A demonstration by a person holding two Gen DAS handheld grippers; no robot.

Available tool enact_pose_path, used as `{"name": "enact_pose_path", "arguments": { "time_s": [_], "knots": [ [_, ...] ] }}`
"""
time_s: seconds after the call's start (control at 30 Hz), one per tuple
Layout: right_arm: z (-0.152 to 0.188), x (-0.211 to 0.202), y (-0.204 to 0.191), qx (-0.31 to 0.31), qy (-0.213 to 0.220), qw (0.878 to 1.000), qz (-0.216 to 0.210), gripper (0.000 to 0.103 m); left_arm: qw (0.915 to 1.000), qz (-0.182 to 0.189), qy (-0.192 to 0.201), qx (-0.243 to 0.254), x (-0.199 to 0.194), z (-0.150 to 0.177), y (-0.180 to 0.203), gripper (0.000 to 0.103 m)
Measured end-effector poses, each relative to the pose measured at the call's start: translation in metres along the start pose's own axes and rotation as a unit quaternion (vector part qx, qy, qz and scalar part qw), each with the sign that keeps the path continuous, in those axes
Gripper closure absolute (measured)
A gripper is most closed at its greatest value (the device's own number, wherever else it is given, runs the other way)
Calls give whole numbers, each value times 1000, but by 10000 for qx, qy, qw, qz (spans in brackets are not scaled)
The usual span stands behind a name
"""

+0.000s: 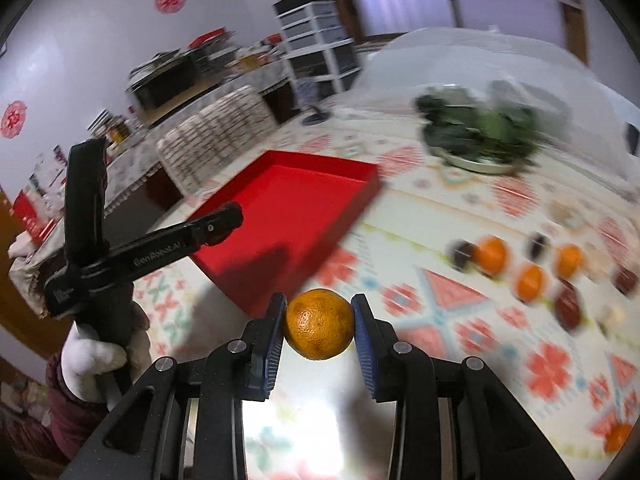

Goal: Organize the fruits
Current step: 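Carry the tangerine and date to the red tray and open both tools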

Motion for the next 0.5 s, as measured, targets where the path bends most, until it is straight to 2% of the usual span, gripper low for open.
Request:
{"name": "enact_pose_path", "arguments": {
  "time_s": [0.2,0.5],
  "knots": [
    [-25,66,-38,-173,-364,9990,-209,67,9993,-76,-213,-299,22,-3,-42,71],
    [-31,121,-62,-266,-703,9970,-182,66,9984,8,-286,-483,29,-1,-57,71]
  ]
}}
Point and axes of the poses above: each gripper's, at about its wrist camera, not at the fingertips, and x roughly the way its jaws point, y to its right, z to its underside, the point moved 9 cm from there along x, roughly the way its jaws point, and after that the axes turned 9 degrees about -y, right-handed, at the moved point
